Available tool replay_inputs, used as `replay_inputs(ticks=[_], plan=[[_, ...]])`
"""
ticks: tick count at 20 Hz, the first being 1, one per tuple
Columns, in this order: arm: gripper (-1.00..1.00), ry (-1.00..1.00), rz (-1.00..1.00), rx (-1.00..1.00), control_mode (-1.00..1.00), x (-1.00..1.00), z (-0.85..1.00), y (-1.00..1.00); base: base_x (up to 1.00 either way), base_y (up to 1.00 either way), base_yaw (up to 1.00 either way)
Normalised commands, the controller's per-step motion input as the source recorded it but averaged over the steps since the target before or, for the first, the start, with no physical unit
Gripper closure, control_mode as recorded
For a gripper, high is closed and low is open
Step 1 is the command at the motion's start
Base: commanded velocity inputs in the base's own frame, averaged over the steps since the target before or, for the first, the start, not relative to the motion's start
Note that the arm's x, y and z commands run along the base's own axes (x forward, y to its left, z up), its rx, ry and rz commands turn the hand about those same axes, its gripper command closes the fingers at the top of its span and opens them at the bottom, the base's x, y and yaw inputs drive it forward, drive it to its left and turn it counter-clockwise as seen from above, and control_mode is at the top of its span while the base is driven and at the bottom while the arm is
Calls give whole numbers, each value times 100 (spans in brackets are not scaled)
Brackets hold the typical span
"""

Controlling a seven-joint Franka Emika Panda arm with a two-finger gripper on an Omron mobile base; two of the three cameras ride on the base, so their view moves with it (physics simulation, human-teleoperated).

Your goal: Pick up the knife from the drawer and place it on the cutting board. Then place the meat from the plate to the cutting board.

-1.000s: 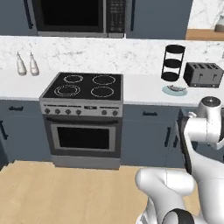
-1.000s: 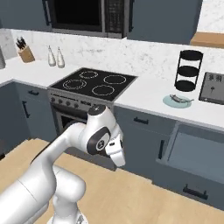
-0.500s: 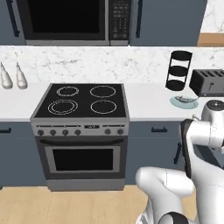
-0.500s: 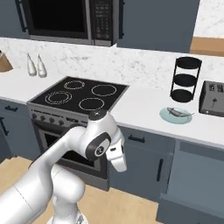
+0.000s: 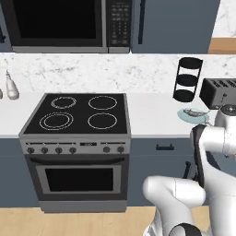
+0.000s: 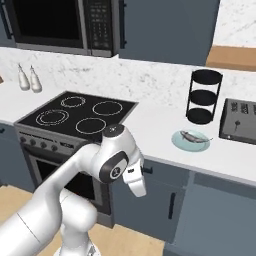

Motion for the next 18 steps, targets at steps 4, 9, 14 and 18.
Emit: replay_inputs(ticks=[4,9,14,18], plan=[[-100,0,0,0,100,0,0,0,50,-45,2],[-100,0,0,0,100,0,0,0,38,-50,3],[-100,0,0,0,100,0,0,0,55,-14,1],[-100,0,0,0,100,0,0,0,33,-44,4]])
